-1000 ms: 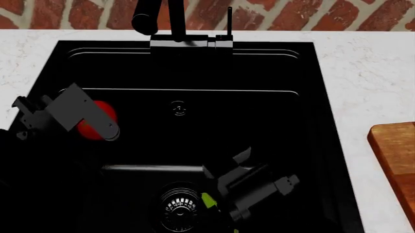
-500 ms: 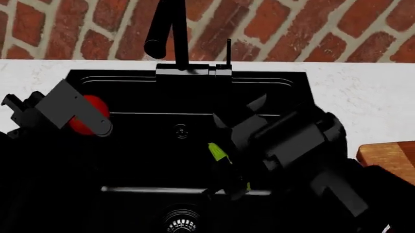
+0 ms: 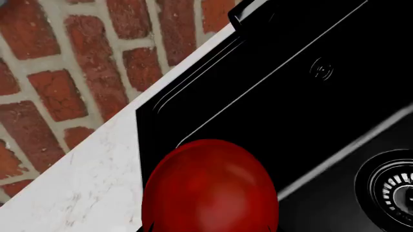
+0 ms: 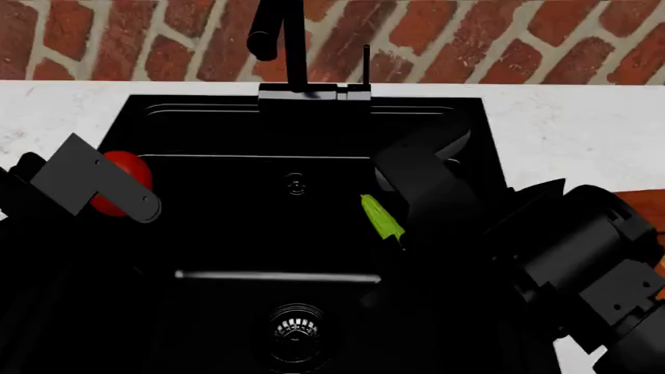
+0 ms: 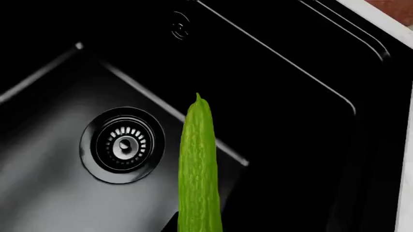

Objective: Pick the vegetables from the sink and place them on the cutting board.

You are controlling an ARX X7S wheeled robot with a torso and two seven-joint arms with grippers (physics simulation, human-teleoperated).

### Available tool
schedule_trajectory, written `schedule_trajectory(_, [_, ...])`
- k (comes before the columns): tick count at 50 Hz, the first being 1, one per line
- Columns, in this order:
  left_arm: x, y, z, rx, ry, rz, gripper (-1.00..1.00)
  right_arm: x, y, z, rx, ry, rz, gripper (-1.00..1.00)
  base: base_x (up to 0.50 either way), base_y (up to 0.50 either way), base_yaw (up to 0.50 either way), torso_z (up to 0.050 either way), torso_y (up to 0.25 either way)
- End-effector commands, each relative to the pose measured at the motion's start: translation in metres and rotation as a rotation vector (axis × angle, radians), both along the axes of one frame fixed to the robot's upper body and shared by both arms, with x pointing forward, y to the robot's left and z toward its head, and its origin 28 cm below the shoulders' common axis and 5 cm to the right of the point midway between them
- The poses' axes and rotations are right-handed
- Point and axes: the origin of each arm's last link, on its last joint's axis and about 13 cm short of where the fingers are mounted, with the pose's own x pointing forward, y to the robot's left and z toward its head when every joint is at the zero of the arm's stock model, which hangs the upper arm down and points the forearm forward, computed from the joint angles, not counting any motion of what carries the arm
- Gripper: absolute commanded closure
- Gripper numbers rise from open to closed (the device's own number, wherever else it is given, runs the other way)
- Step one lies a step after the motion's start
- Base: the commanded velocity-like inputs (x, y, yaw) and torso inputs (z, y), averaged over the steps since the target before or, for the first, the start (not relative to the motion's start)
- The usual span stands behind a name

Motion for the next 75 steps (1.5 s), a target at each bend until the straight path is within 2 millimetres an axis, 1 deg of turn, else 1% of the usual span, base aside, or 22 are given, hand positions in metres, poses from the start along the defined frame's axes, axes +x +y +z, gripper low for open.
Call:
schedule_trajectory(1, [-0.003, -0.006, 0.002, 0.001, -0.034, 0.009, 1.00, -0.014, -0.008, 0.011, 0.016, -0.108, -0.018, 1.00, 0.00, 0.00, 0.00, 0.000, 0.000])
schedule_trajectory(4, [-0.001, -0.007, 0.004, 0.005, -0.040, 0.014, 1.00, -0.014, -0.007, 0.011, 0.004, -0.098, -0.030, 1.00, 0.00, -0.17, 0.00, 0.000, 0.000])
schedule_trajectory(5, [0.000, -0.006, 0.002, 0.011, -0.046, 0.018, 1.00, -0.014, -0.007, 0.012, 0.006, -0.100, -0.023, 1.00, 0.00, -0.50, 0.00, 0.000, 0.000])
schedule_trajectory(10, [0.001, -0.007, 0.002, 0.012, -0.044, 0.029, 1.00, -0.015, -0.007, 0.020, 0.006, -0.117, -0.016, 1.00, 0.00, -0.50, 0.00, 0.000, 0.000])
schedule_trajectory(14, [0.000, -0.009, 0.003, 0.017, -0.044, 0.019, 1.00, -0.018, -0.010, 0.022, 0.018, -0.132, -0.019, 1.00, 0.00, -0.50, 0.00, 0.000, 0.000])
schedule_trajectory(16, [0.000, -0.010, 0.006, 0.022, -0.065, 0.021, 1.00, -0.020, -0.012, 0.026, 0.018, -0.146, -0.025, 1.00, 0.00, -0.50, 0.00, 0.000, 0.000])
schedule_trajectory(17, [0.000, -0.011, 0.004, 0.027, -0.071, 0.020, 1.00, -0.021, -0.012, 0.028, 0.020, -0.155, -0.025, 1.00, 0.00, -0.50, 0.00, 0.000, 0.000])
schedule_trajectory(20, [0.002, -0.015, 0.001, 0.033, -0.068, 0.002, 1.00, -0.019, -0.015, 0.027, 0.032, -0.167, -0.033, 1.00, 0.00, -0.50, 0.00, 0.000, 0.000])
schedule_trajectory(24, [0.003, -0.015, 0.006, 0.024, -0.078, 0.000, 1.00, -0.019, -0.017, 0.029, 0.031, -0.163, -0.035, 1.00, 0.00, -0.50, 0.00, 0.000, 0.000])
schedule_trajectory(26, [0.004, -0.017, 0.004, 0.020, -0.076, -0.002, 1.00, -0.020, -0.018, 0.031, 0.031, -0.168, -0.040, 1.00, 0.00, -0.50, 0.00, 0.000, 0.000])
schedule_trajectory(31, [0.004, -0.021, 0.003, 0.011, -0.084, -0.015, 1.00, -0.022, -0.021, 0.024, 0.037, -0.164, -0.054, 1.00, 0.00, -0.50, 0.00, 0.000, 0.000])
schedule_trajectory(36, [0.003, -0.021, 0.001, 0.002, -0.087, -0.016, 1.00, -0.025, -0.022, 0.031, 0.047, -0.179, -0.059, 1.00, 0.00, -0.50, 0.00, 0.000, 0.000])
schedule_trajectory(40, [0.003, -0.024, 0.004, -0.008, -0.095, -0.025, 1.00, -0.030, -0.025, 0.033, 0.055, -0.187, -0.070, 1.00, 0.00, -0.50, 0.00, 0.000, 0.000])
schedule_trajectory(45, [0.002, -0.025, 0.008, -0.019, -0.108, -0.032, 1.00, -0.031, -0.023, 0.035, 0.057, -0.190, -0.069, 1.00, 0.00, -0.50, 0.00, 0.000, 0.000])
schedule_trajectory(51, [0.001, -0.031, 0.014, -0.048, -0.123, -0.060, 1.00, -0.032, -0.023, 0.030, 0.063, -0.185, -0.066, 1.00, 0.00, -0.50, 0.00, 0.000, 0.000])
schedule_trajectory(54, [0.002, -0.033, 0.012, -0.055, -0.125, -0.065, 1.00, -0.033, -0.023, 0.027, 0.072, -0.181, -0.067, 1.00, 0.00, -0.50, 0.00, 0.000, 0.000])
schedule_trajectory(63, [0.002, -0.037, 0.014, -0.051, -0.129, -0.084, 1.00, -0.032, -0.020, 0.027, 0.080, -0.194, -0.057, 1.00, 0.00, -0.50, 0.00, 0.000, 0.000])
schedule_trajectory(65, [0.003, -0.039, 0.014, -0.051, -0.127, -0.093, 1.00, -0.031, -0.021, 0.028, 0.083, -0.197, -0.063, 1.00, 0.00, 0.00, 0.00, 0.000, 0.000])
schedule_trajectory(68, [0.004, -0.045, 0.022, -0.093, -0.118, -0.146, 1.00, -0.030, -0.020, 0.031, 0.057, -0.208, -0.067, 1.00, 0.00, 0.00, 0.00, 0.000, 0.000])
schedule_trajectory(69, [0.006, -0.045, 0.020, -0.077, -0.099, -0.138, 1.00, -0.030, -0.019, 0.030, 0.046, -0.211, -0.067, 1.00, 0.00, 0.00, 0.00, 0.000, 0.000])
schedule_trajectory(71, [0.007, -0.048, 0.022, -0.128, -0.060, -0.167, 1.00, -0.029, -0.018, 0.030, 0.033, -0.205, -0.067, 1.00, 0.00, 0.00, 0.00, 0.000, 0.000])
schedule_trajectory(75, [0.014, -0.051, 0.024, -0.134, 0.005, -0.170, 1.00, -0.028, -0.017, 0.030, 0.031, -0.191, -0.073, 1.00, 0.00, 0.00, 0.00, 0.000, 0.000])
